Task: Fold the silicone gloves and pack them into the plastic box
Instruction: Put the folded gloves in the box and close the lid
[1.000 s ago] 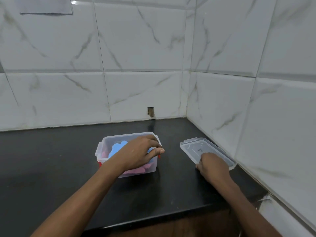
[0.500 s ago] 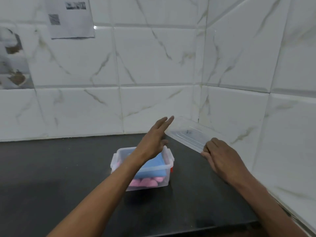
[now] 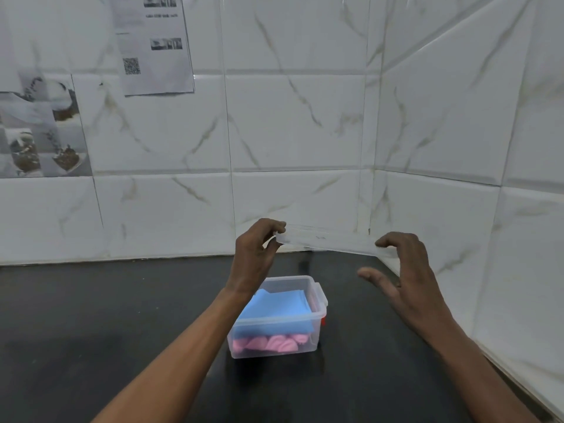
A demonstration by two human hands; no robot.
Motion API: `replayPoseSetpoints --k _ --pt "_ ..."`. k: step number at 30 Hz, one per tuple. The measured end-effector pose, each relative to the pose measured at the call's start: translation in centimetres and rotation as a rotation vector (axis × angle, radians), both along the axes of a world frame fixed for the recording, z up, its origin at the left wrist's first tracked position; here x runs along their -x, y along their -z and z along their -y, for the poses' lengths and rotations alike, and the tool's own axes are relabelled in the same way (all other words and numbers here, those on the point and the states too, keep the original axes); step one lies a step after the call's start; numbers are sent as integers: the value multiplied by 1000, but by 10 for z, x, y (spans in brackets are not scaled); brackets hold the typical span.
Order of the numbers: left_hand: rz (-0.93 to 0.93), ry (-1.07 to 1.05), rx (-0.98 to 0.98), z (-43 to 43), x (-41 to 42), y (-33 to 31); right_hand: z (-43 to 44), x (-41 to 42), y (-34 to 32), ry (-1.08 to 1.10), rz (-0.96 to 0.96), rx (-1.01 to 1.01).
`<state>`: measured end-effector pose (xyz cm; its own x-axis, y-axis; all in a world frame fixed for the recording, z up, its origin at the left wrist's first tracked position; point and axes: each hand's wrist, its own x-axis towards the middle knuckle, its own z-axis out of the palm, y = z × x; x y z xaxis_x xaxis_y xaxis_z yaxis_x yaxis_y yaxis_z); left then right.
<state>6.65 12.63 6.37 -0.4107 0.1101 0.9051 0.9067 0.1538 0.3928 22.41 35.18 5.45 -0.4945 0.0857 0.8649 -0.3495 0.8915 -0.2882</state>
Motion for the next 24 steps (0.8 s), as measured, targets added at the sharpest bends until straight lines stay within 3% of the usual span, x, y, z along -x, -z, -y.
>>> replayPoseSetpoints --k 3,7,12,15,18,24 --pt "-15 -9 -9 3 -2 4 -8 11 11 -4 -62 78" --pt "112 -24 -74 16 -8 11 -1 31 15 -94 -59 397" --pt "394 -126 -205 41 -2 -1 24 68 -7 -84 145 535" --pt "540 -401 56 56 9 -8 40 88 -13 34 421 449" --pt "673 -516 385 65 9 -2 56 98 -8 105 623 336" --pt "680 -737 637 61 7 23 75 108 13 306 757 176"
